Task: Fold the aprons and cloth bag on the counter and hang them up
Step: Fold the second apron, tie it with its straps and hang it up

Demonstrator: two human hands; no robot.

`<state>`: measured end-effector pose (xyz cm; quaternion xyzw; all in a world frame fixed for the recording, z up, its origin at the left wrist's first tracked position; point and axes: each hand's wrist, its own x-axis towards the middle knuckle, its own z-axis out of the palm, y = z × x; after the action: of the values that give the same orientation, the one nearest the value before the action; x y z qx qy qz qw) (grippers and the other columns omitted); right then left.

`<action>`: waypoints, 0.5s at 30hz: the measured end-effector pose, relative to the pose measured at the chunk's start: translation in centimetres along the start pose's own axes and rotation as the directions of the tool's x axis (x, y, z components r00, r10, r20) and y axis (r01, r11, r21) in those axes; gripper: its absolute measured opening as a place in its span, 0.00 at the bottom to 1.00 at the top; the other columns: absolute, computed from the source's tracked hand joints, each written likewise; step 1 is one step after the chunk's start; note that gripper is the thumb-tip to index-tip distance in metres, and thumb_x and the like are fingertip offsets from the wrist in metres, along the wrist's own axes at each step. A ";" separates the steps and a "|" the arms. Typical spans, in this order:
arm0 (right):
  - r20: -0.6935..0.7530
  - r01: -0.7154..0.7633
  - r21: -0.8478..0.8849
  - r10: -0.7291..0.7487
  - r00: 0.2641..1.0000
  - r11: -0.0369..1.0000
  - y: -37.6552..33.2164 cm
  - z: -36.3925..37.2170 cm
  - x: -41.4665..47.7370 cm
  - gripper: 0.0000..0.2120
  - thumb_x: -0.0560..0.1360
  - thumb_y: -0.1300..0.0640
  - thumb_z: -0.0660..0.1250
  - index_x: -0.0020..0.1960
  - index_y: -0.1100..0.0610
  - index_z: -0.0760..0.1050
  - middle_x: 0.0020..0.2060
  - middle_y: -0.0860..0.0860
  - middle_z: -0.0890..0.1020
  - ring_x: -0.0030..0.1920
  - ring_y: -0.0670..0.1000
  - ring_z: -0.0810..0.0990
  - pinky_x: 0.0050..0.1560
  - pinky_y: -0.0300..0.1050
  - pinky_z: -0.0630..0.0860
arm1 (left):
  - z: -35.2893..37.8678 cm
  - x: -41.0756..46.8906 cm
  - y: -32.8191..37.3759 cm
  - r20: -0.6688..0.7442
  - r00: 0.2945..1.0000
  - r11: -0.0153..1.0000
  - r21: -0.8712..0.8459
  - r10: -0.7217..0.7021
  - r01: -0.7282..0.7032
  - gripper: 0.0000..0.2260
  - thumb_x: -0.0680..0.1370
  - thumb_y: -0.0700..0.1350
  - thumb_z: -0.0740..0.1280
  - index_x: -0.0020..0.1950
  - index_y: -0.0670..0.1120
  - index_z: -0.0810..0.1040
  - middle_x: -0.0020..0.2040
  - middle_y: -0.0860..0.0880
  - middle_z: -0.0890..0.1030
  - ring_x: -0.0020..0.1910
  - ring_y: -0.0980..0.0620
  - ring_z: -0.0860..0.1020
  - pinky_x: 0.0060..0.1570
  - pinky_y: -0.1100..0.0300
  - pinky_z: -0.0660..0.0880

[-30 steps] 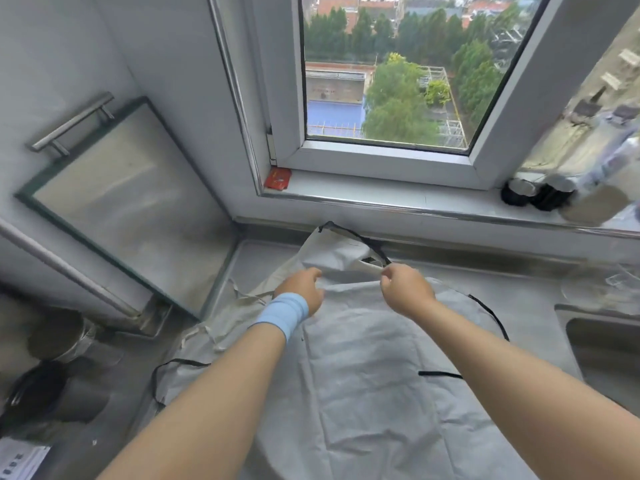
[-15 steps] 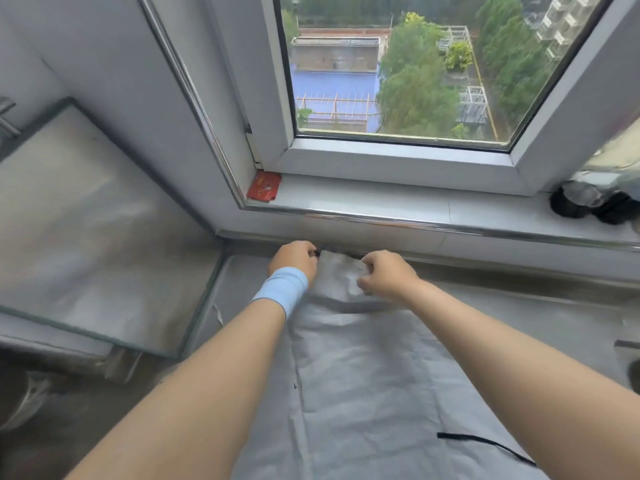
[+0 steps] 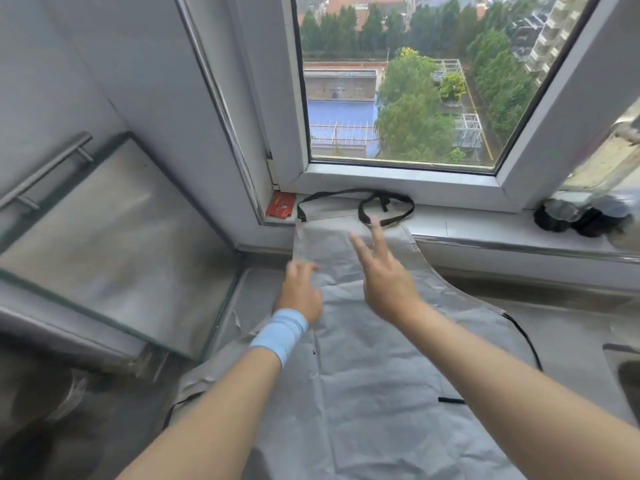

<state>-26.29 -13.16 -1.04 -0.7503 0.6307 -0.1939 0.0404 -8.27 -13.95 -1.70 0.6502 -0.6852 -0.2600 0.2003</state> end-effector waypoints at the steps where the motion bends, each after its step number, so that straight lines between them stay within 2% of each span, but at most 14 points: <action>1: 0.028 0.022 0.010 -0.022 0.999 1.000 -0.6 1.0 -1.9 0.41 0.65 0.73 0.62 0.76 0.52 0.62 0.79 0.58 0.49 0.57 0.64 0.77 0.41 0.52 0.78 | 0.6 -1.6 -0.8 0.071 0.997 0.994 0.113 -0.014 0.006 0.15 0.75 0.39 0.64 0.61 0.48 0.74 0.64 0.45 0.68 0.61 0.42 0.73 0.63 0.53 0.69; 3: 0.229 0.075 0.019 -0.078 0.970 0.997 -2.0 3.4 -5.6 0.30 0.71 0.65 0.64 0.73 0.55 0.67 0.77 0.59 0.58 0.68 0.62 0.71 0.58 0.55 0.74 | 1.6 -4.6 -2.5 0.168 0.984 0.944 0.329 -0.053 -0.005 0.10 0.77 0.44 0.62 0.58 0.50 0.75 0.62 0.47 0.70 0.62 0.45 0.71 0.63 0.54 0.68; 4: 0.387 0.093 0.020 -0.093 0.917 0.996 -2.9 4.5 -7.4 0.29 0.75 0.59 0.63 0.75 0.54 0.64 0.77 0.58 0.58 0.73 0.60 0.64 0.66 0.55 0.67 | 1.9 -6.0 -3.3 0.184 0.981 0.912 0.410 -0.057 -0.025 0.09 0.77 0.45 0.61 0.56 0.51 0.75 0.60 0.48 0.71 0.62 0.46 0.70 0.62 0.55 0.67; 5: 0.526 0.090 0.020 -0.087 0.846 0.996 -3.7 5.5 -9.2 0.30 0.78 0.53 0.62 0.78 0.52 0.58 0.79 0.56 0.55 0.77 0.58 0.57 0.71 0.56 0.60 | 2.2 -7.3 -4.0 0.194 0.979 0.885 0.465 -0.057 -0.040 0.08 0.77 0.45 0.61 0.56 0.51 0.74 0.59 0.49 0.72 0.62 0.47 0.70 0.61 0.56 0.66; 7: 0.684 0.025 -0.005 -0.015 0.729 1.000 -4.5 7.3 -11.7 0.33 0.80 0.42 0.56 0.80 0.46 0.46 0.80 0.52 0.45 0.79 0.54 0.44 0.74 0.64 0.50 | 2.6 -9.6 -5.3 0.206 0.977 0.858 0.510 -0.052 -0.062 0.08 0.77 0.46 0.60 0.56 0.52 0.73 0.59 0.50 0.72 0.62 0.48 0.69 0.60 0.57 0.65; 8: 0.716 0.014 -0.036 0.016 0.698 0.999 -4.5 8.2 -12.4 0.34 0.80 0.39 0.54 0.80 0.44 0.41 0.80 0.50 0.39 0.79 0.52 0.40 0.74 0.67 0.46 | 2.8 -10.5 -5.8 0.217 0.975 0.853 0.517 -0.053 -0.069 0.08 0.78 0.47 0.60 0.56 0.52 0.72 0.58 0.51 0.72 0.61 0.48 0.69 0.60 0.57 0.65; 10: 0.723 0.045 -0.122 0.058 0.688 0.991 -3.5 9.3 -12.8 0.35 0.79 0.36 0.50 0.79 0.42 0.37 0.77 0.47 0.32 0.78 0.50 0.35 0.72 0.71 0.42 | 2.9 -12.0 -6.7 0.230 0.973 0.850 0.516 -0.016 -0.108 0.08 0.77 0.49 0.59 0.55 0.52 0.73 0.56 0.51 0.73 0.59 0.48 0.70 0.58 0.55 0.66; 13: 0.695 0.001 -0.215 0.152 0.703 0.977 -2.2 9.1 -11.5 0.33 0.80 0.37 0.48 0.79 0.42 0.35 0.78 0.49 0.33 0.78 0.52 0.34 0.71 0.72 0.41 | 3.3 -13.6 -8.2 0.175 0.963 0.869 0.420 0.206 -0.262 0.07 0.74 0.50 0.61 0.46 0.51 0.76 0.47 0.53 0.76 0.49 0.47 0.76 0.49 0.55 0.71; 14: 0.674 -0.029 -0.262 0.205 0.709 0.965 -2.0 9.2 -11.0 0.32 0.81 0.39 0.47 0.79 0.43 0.36 0.78 0.52 0.34 0.78 0.53 0.35 0.71 0.71 0.42 | 3.5 -14.0 -8.6 0.193 0.949 0.869 0.389 0.248 -0.306 0.08 0.74 0.51 0.61 0.48 0.51 0.77 0.49 0.53 0.76 0.51 0.48 0.77 0.50 0.56 0.71; 15: 0.646 -0.055 -0.319 0.259 0.718 0.946 -2.1 9.1 -10.7 0.32 0.82 0.41 0.48 0.79 0.46 0.36 0.79 0.54 0.35 0.79 0.56 0.36 0.72 0.70 0.43 | 3.8 -14.2 -8.9 0.263 0.939 0.873 0.374 0.223 -0.313 0.12 0.75 0.53 0.60 0.54 0.51 0.77 0.56 0.53 0.76 0.58 0.48 0.75 0.57 0.55 0.69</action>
<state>-22.65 -4.18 -11.37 -0.7101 0.6544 0.1882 0.1794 -2.56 0.40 -9.25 0.5444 -0.8255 -0.1475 0.0196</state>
